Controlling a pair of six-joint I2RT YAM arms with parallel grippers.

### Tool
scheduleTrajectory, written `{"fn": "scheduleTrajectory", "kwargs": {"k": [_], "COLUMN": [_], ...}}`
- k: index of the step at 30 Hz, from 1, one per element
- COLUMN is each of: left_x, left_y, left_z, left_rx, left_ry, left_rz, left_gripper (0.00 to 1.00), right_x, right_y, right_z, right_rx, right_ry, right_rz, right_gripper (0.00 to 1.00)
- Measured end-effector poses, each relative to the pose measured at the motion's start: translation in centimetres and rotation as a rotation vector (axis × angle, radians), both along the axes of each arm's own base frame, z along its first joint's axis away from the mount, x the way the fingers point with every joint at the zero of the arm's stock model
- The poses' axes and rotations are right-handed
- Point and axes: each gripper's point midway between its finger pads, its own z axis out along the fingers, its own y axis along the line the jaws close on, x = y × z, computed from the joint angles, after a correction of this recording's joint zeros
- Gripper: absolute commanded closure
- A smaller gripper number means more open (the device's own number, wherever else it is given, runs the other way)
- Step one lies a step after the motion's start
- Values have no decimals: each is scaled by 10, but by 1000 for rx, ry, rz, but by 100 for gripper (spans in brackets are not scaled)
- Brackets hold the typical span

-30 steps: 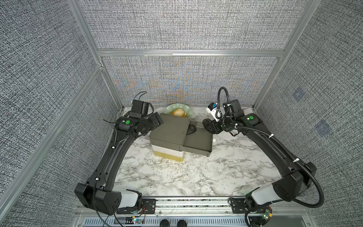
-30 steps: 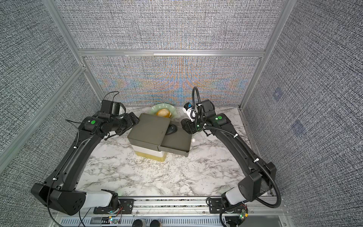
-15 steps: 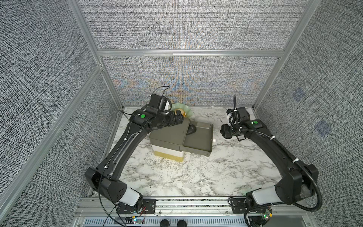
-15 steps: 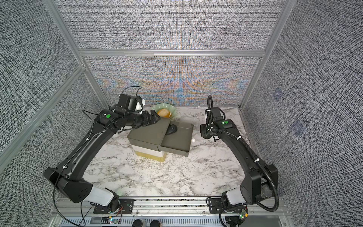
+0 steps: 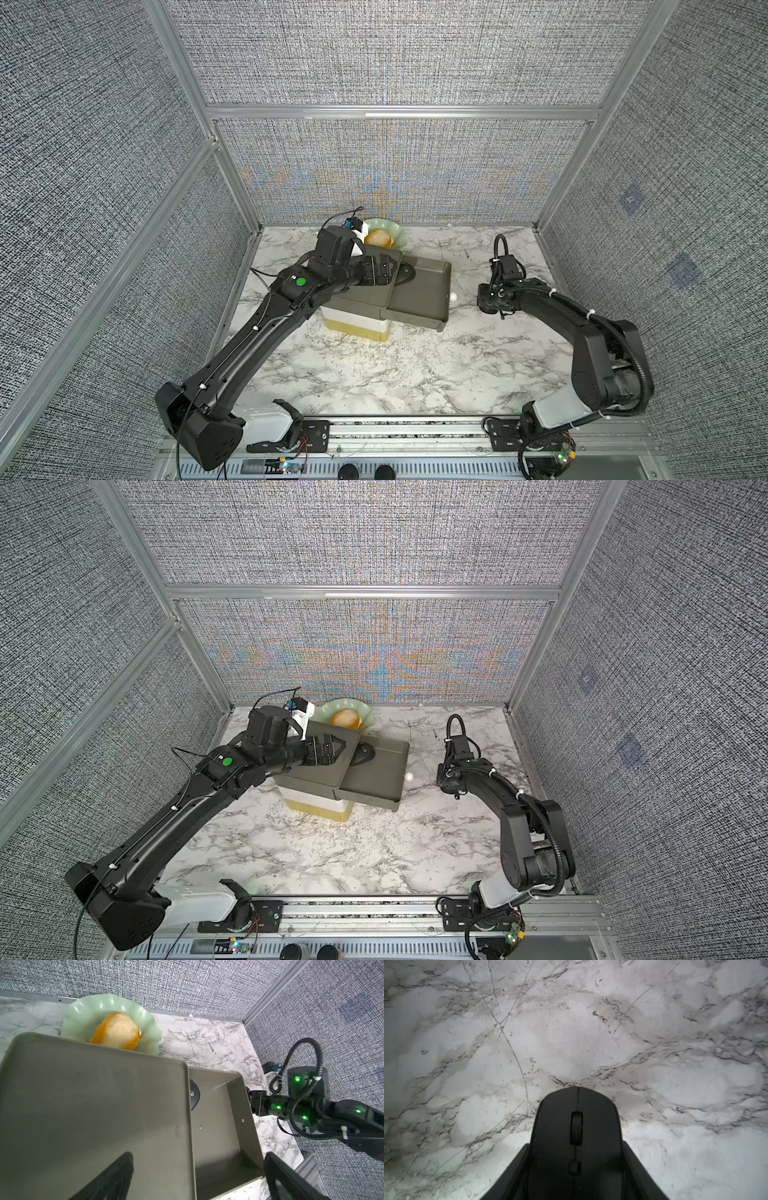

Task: Take the mice out of the drawer
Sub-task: Place the mouse at the center of the board.

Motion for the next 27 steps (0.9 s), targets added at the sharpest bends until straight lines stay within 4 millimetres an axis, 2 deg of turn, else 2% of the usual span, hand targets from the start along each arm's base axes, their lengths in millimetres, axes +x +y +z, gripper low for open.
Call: {"fn": "scheduleTrajectory", "kwargs": {"k": [6, 12, 19, 23, 27], "left_x": [-6, -9, -10, -10, -12], "left_y": [3, 8, 13, 15, 17], "left_z": [-5, -7, -10, -8, -3], "left_rx": [-1, 6, 32, 38, 40], "left_ry": [-23, -36, -53, -67, -88], "left_rz": [-10, 2, 5, 7, 2], "left_gripper": [1, 1, 1, 1, 1], "right_x": [0, 3, -3, -3, -7], "right_y": [1, 9, 10, 10, 11], "right_z": [-23, -30, -48, -49, -44], "right_rx": [-5, 4, -8, -8, 0], "right_ry": [42, 70, 143, 151, 156], "right_rz": [14, 75, 106, 106, 109], "right_gripper": [47, 47, 46, 34, 26]}}
